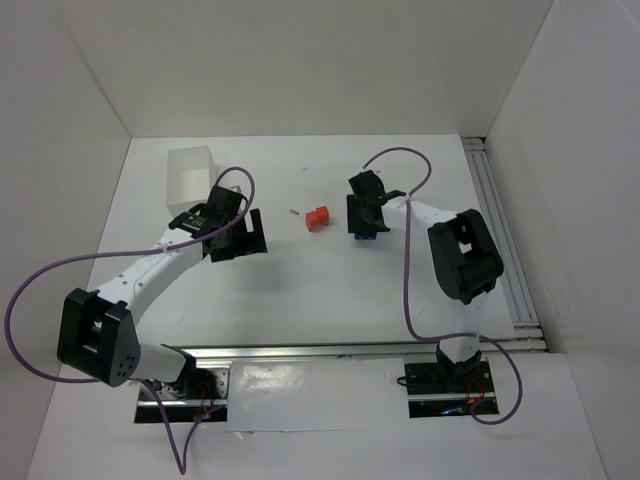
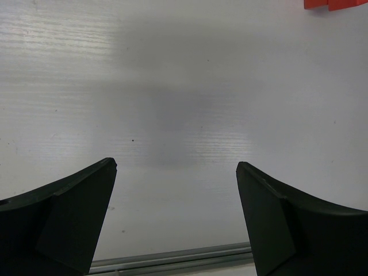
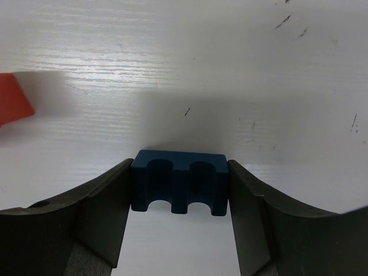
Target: Build the wood block tower
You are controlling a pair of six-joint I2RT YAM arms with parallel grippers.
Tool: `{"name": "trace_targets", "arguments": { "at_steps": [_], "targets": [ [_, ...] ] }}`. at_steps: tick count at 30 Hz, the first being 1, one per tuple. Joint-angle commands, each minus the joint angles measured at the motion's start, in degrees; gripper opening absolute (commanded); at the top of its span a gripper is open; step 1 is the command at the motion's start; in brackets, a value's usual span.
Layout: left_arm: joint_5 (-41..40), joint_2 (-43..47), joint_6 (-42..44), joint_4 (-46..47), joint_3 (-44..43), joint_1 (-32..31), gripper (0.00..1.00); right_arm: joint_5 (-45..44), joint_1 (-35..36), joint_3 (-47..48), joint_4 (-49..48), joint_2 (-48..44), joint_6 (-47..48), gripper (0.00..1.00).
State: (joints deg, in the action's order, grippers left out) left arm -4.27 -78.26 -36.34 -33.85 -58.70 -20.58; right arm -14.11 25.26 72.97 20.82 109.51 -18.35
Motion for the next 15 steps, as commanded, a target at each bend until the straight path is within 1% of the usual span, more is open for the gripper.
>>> {"name": "trace_targets", "arguments": {
  "at_steps": [1, 4, 6, 8, 9, 11, 12, 14, 15],
  "targets": [
    [-0.74, 0.83, -0.49, 0.89, 0.07, -0.25, 0.99, 0.22, 0.23, -0.02, -1.04, 2.01, 0.07, 0.60],
    [-0.74, 0.83, -0.49, 0.89, 0.07, -0.25, 0.99, 0.22, 0.23, 0.59, -0.43, 3.16, 0.59, 0.67],
    [-0.74, 0.83, -0.49, 0.89, 0.07, -0.25, 0.99, 0.84, 0.23, 0.60, -0.43, 3.16, 0.59, 0.76],
    [-0.74, 0.83, -0.49, 0.89, 0.07, -0.25, 0.99, 0.84, 0.23, 1.73, 0.27, 3.16, 0.59, 0.88],
    [-0.74, 0.83, -0.49, 0.89, 0.07, -0.25, 0.99, 0.84, 0.23, 1.74, 0.80, 1.68, 0.59, 0.96],
    [-0.74, 0.83, -0.49, 0.89, 0.07, -0.25, 0.99, -0.65, 1.46, 2.53, 1.33, -0.52, 0.59, 1.00],
    [-0.74, 0.83, -0.49, 0.89, 0.07, -0.25, 0.99, -0.66, 1.46, 3.14, 1.33, -3.23, 0.59, 1.00],
    [-0.74, 0.83, -0.49, 0.89, 0.07, -0.25, 0.99, -1.27, 2.17, 3.75, 1.94, -5.79, 0.59, 1.00],
    [-0.74, 0.83, -0.49, 0.89, 0.07, -0.25, 0.99, -1.27, 3.56, 3.76, 1.94, -7.89, 0.59, 1.00]
  ]
}}
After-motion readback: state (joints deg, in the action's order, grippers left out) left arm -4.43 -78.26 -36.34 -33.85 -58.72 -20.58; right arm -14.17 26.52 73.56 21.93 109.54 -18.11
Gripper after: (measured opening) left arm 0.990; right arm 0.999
